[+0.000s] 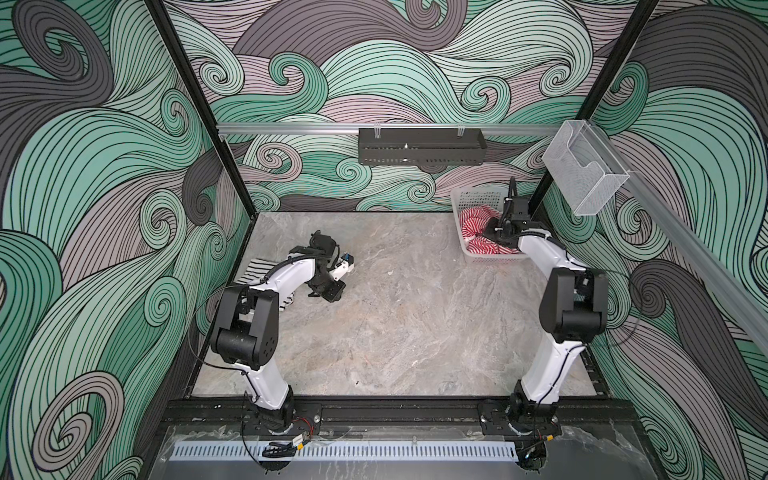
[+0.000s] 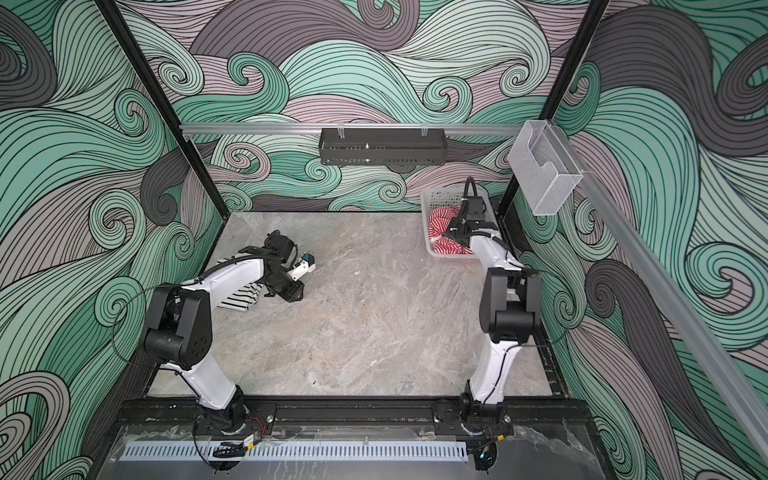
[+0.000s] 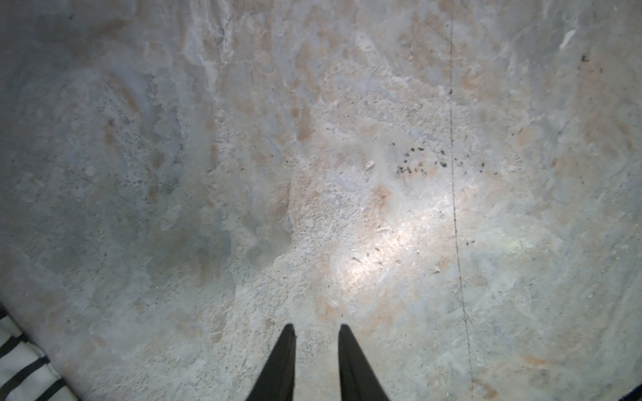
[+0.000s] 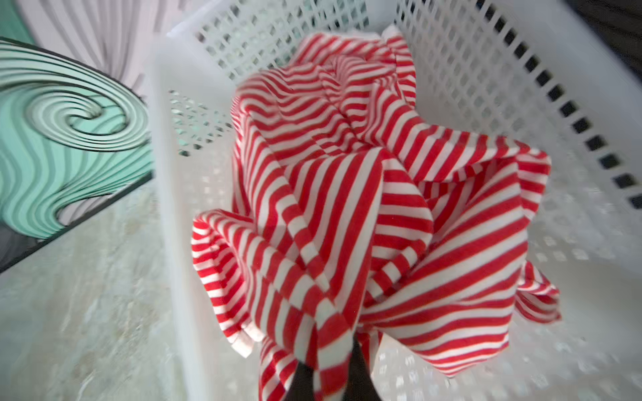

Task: Fold and stack tank tops
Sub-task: Pick up the tank top from the basket, then place the tank top at the center of the table.

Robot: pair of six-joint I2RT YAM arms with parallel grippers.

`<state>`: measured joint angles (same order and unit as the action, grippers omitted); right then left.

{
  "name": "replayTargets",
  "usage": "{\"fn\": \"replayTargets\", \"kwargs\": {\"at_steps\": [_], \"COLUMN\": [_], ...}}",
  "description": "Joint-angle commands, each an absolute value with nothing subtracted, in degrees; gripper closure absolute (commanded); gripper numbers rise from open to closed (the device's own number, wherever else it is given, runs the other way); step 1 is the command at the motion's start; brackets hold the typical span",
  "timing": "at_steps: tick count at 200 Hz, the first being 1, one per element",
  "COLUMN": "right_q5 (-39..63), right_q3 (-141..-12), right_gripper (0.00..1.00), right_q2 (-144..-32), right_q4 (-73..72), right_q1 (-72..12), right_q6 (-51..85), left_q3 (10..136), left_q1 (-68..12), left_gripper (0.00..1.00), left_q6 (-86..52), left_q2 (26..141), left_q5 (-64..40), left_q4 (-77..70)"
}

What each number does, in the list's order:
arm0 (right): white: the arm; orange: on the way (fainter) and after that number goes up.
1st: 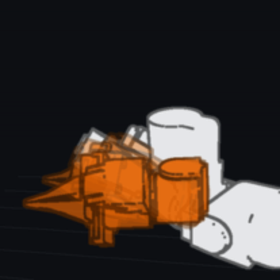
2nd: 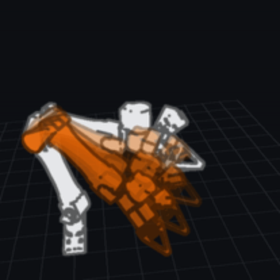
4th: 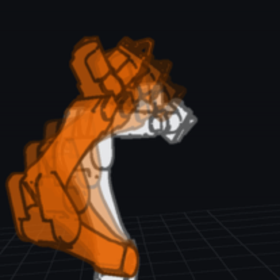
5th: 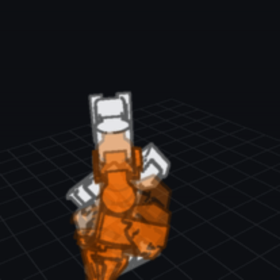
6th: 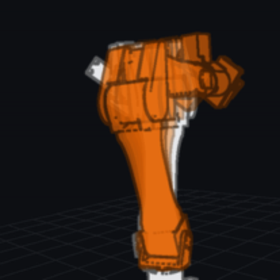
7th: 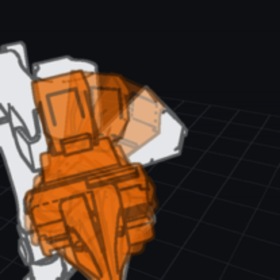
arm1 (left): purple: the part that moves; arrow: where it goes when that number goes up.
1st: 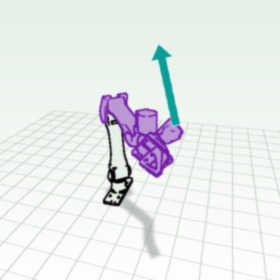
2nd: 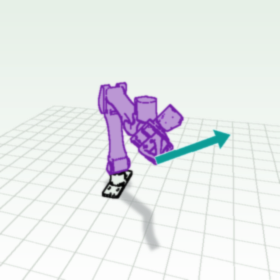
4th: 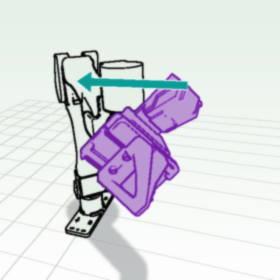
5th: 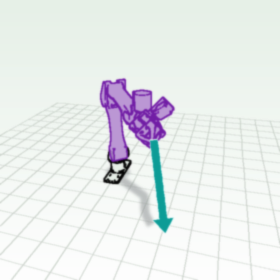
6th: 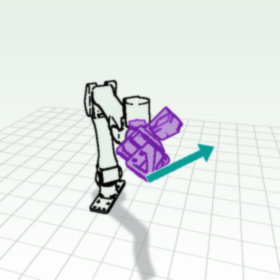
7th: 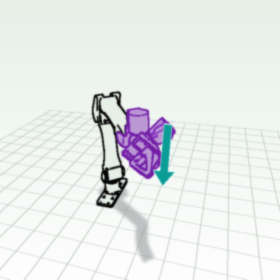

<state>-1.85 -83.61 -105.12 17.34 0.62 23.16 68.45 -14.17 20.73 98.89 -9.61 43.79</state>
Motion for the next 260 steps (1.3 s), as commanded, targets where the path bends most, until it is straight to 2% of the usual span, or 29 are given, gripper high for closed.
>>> {"fn": "replayTargets", "kwargs": {"at_steps": [1,52,98,123,174,200,226,260], "right_q5": [-6.1,-15.1,-8.6,-3.1,-4.2,-3.4,-1.4,-4.1], "right_q3": [-75.7,-67.2,-72.7,-73.2,-68.0,-66.6,-76.8,-92.3], "right_gripper": [1.0,1.0,1.0,1.0,1.0,1.0,1.0,1.0], "right_q2": [-93.8,-73.9,-69.7,-71.9,-78.4,-81.6,-88.5,-97.7], "right_q4": [3.0,-7.3,-2.6,-2.8,-1.8,0.1,5.8,9.4], "right_q1": [-3.0,-13.6,-22.2,-26.3,-38.7,-41.1,-41.8,-41.8], "right_q6": [23.4,15.8,16.6,19.0,23.6,26.4,25.2,19.7], "left_q3": [69.9,70.2,70.5,70.0,68.0,67.2,68.0,69.9], "left_q1": [-14.9,-15.8,-16.0,-15.9,-15.8,-15.7,-15.3,-13.8], "left_gripper": [0.74,0.74,0.74,0.74,0.74,0.74,0.73,0.73], "left_q6": [19.9,19.9,19.6,19.2,18.6,18.6,18.3,18.0], "left_q2": [98.8,98.5,97.2,96.0,95.2,94.9,95.2,94.8], "left_q5": [-9.9,-10.4,-9.8,-7.9,-3.8,-2.2,0.4,1.6], "left_q4": [44.1,44.2,43.8,42.6,41.0,40.4,39.6,40.1]}}
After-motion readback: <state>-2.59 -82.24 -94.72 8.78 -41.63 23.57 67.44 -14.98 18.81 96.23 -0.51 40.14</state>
